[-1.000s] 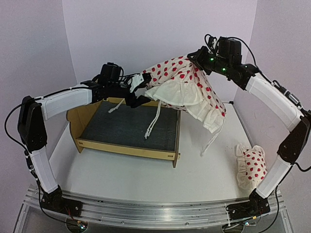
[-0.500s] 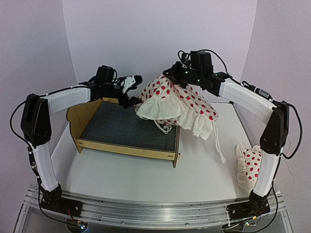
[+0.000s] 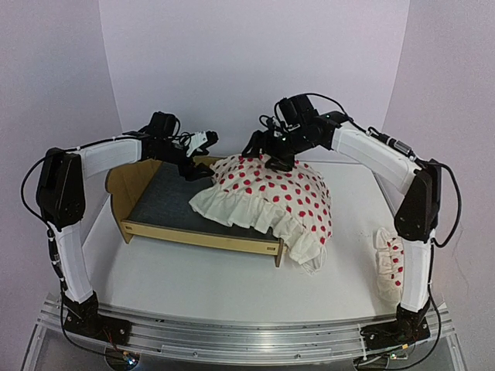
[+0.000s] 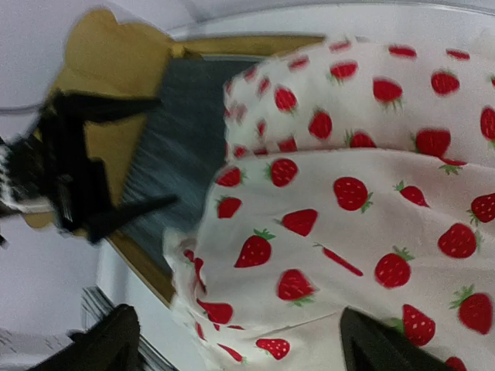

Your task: Set up the pet bed

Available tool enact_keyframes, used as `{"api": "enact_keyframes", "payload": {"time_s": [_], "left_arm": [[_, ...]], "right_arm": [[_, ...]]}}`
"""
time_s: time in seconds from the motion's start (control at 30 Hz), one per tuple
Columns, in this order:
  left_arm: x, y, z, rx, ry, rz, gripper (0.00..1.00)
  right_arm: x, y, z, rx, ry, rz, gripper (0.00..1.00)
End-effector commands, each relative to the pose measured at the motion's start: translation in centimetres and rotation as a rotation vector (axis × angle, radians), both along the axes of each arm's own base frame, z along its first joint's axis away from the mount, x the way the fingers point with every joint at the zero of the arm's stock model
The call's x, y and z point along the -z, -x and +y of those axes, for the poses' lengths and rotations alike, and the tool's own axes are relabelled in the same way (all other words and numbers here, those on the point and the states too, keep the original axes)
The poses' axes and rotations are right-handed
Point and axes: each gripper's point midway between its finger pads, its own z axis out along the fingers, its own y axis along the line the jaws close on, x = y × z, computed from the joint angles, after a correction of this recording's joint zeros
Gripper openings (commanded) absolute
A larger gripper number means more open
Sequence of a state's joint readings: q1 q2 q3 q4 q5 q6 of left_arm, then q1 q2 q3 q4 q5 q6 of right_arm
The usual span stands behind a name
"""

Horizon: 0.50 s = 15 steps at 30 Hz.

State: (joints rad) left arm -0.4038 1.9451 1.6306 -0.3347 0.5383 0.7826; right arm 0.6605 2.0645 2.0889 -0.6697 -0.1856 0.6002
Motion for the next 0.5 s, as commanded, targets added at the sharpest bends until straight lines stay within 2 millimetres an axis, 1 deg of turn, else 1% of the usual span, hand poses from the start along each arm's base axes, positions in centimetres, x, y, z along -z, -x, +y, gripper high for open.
{"api": "enact_keyframes", "payload": {"time_s": [0.0,0.07,0.1,0.17,0.2,0.23,0.27,0.3,0.37,0.47], "left_arm": [[-2.9,6.8,0.4,0.188,0.033,0.105,0.81],[-1.9,9.7,0.7,0.252,0.027,0.182,0.79],[-1.3,10.8,1.0,0.275,0.02,0.211,0.79],[-0.2,12.8,1.3,0.321,0.0,0.259,0.78],[0.4,13.7,1.2,0.341,-0.023,0.267,0.78],[1.0,14.4,1.1,0.358,-0.05,0.269,0.78],[1.7,14.9,0.8,0.362,-0.075,0.265,0.79],[2.3,15.2,0.5,0.364,-0.092,0.261,0.79],[2.6,15.0,0.1,0.351,-0.086,0.254,0.79],[3.8,14.4,0.0,0.32,-0.097,0.267,0.76]], "right_arm": [[-2.5,5.8,-5.4,-0.106,0.203,-0.025,0.98],[-3.6,6.9,-7.6,-0.091,0.252,-0.077,0.98],[-4.2,7.5,-8.9,-0.073,0.276,-0.099,0.98],[-3.9,8.9,-11.0,-0.061,0.318,-0.106,0.98],[-2.7,9.7,-12.1,-0.061,0.338,-0.083,0.98],[-1.2,10.6,-13.2,-0.065,0.36,-0.051,0.98],[-0.2,11.6,-14.0,-0.075,0.372,-0.036,0.98],[1.3,12.8,-14.9,-0.086,0.388,-0.012,0.98],[6.2,15.6,-16.5,-0.12,0.42,0.077,0.98],[11.1,19.4,-17.6,-0.145,0.37,0.154,0.96]]}}
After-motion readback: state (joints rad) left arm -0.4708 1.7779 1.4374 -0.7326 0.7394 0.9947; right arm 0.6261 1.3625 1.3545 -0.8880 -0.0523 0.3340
